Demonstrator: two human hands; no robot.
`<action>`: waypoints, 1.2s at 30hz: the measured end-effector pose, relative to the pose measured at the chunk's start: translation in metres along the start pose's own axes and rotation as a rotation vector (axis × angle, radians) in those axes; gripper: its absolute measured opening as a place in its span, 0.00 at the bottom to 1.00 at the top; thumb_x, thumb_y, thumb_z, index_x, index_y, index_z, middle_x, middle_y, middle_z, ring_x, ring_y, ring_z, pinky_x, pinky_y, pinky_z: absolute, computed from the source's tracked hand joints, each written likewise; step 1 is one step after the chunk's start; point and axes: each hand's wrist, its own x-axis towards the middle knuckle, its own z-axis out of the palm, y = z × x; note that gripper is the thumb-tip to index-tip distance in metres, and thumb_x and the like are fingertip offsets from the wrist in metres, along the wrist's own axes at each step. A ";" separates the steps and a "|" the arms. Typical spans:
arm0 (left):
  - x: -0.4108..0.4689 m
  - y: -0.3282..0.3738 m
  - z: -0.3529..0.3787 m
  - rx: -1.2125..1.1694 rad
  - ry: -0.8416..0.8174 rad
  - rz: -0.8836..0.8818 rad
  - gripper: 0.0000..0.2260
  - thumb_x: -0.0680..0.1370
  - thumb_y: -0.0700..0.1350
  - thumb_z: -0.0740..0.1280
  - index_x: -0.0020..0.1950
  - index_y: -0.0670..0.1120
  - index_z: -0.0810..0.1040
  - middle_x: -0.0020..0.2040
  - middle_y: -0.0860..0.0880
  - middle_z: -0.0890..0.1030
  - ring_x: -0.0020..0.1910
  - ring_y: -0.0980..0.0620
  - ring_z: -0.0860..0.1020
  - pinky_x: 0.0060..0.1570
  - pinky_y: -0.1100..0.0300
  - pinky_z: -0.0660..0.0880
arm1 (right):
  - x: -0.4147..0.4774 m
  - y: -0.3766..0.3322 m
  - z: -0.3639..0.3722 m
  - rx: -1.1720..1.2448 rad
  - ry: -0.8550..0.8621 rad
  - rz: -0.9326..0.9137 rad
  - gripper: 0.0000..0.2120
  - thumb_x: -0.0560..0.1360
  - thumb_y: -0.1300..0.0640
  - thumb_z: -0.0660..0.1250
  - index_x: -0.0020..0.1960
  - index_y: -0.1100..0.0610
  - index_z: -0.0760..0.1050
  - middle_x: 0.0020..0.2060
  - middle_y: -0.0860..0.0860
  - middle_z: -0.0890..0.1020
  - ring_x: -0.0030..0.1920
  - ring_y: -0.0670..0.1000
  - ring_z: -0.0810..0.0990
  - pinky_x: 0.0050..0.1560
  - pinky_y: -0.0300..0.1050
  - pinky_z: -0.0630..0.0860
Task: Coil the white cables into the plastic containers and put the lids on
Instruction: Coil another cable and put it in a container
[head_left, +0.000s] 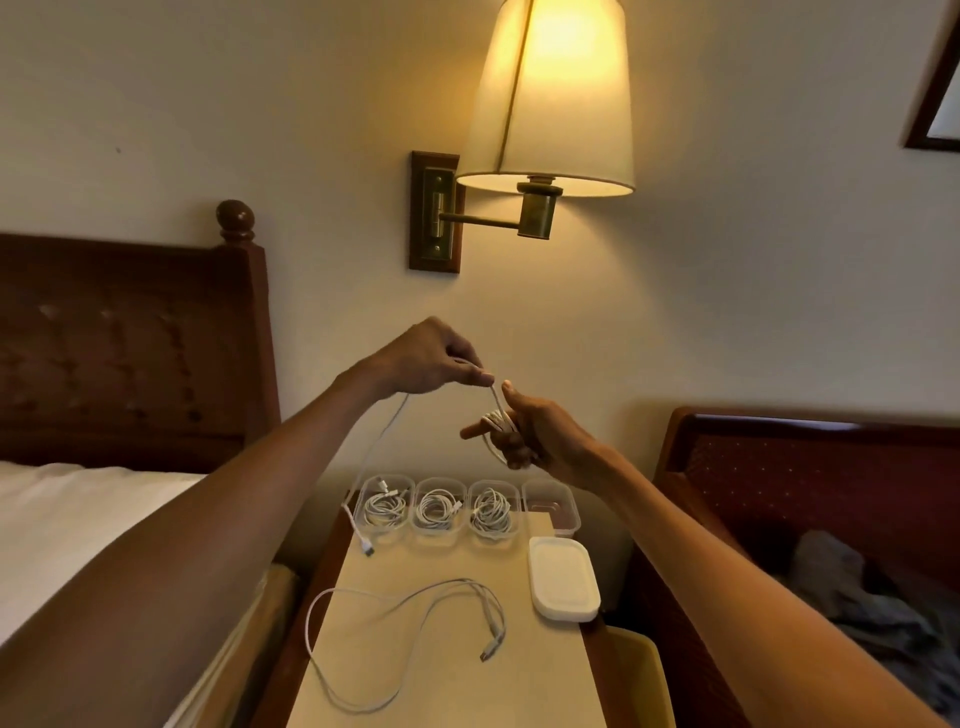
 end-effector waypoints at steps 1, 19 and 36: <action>0.000 -0.005 0.002 -0.026 0.029 -0.004 0.10 0.72 0.51 0.76 0.48 0.46 0.86 0.43 0.50 0.85 0.46 0.52 0.82 0.48 0.51 0.80 | 0.000 -0.003 0.003 0.034 -0.022 -0.005 0.35 0.83 0.40 0.44 0.60 0.68 0.78 0.27 0.49 0.67 0.28 0.47 0.63 0.32 0.41 0.61; -0.030 -0.026 0.088 -0.254 -0.171 -0.229 0.17 0.84 0.51 0.59 0.53 0.41 0.82 0.33 0.48 0.75 0.26 0.55 0.71 0.26 0.65 0.68 | 0.010 -0.023 -0.002 0.525 0.128 -0.259 0.19 0.85 0.57 0.49 0.69 0.68 0.65 0.64 0.65 0.75 0.61 0.61 0.78 0.59 0.49 0.79; -0.010 0.015 0.007 0.212 -0.208 0.011 0.07 0.75 0.50 0.73 0.48 0.48 0.86 0.41 0.52 0.84 0.44 0.50 0.81 0.45 0.50 0.78 | 0.001 0.000 -0.003 -0.102 0.046 -0.029 0.28 0.84 0.47 0.49 0.58 0.68 0.77 0.42 0.59 0.82 0.35 0.50 0.76 0.35 0.39 0.73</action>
